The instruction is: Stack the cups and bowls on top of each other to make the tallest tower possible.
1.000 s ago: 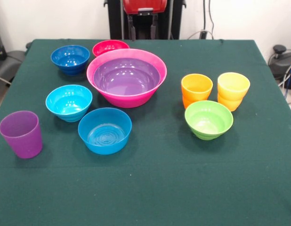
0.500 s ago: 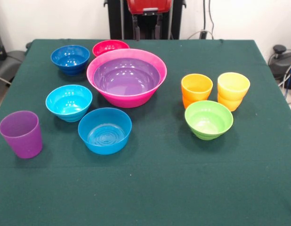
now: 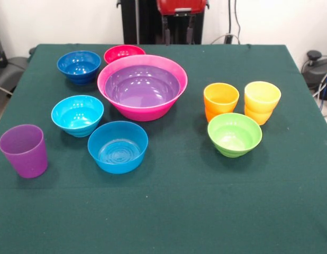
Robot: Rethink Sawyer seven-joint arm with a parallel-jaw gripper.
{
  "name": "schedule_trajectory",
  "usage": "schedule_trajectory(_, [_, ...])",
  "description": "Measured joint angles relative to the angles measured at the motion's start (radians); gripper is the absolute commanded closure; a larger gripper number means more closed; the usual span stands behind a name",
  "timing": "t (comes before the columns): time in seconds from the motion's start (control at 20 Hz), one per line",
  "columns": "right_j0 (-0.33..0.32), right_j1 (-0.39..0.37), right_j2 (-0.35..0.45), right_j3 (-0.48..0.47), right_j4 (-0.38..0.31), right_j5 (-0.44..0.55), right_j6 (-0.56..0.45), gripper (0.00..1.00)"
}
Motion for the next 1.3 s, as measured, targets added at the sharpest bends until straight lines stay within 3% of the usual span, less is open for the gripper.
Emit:
schedule_trajectory(0.25, [0.057,0.003,-0.028,-0.001,0.031,-0.001,0.007,0.0])
schedule_trajectory(0.9, [0.091,0.003,-0.062,-0.007,0.08,-0.001,0.007,0.0])
schedule_trajectory(1.3, [0.162,0.016,-0.106,-0.044,0.125,-0.001,0.008,0.0])
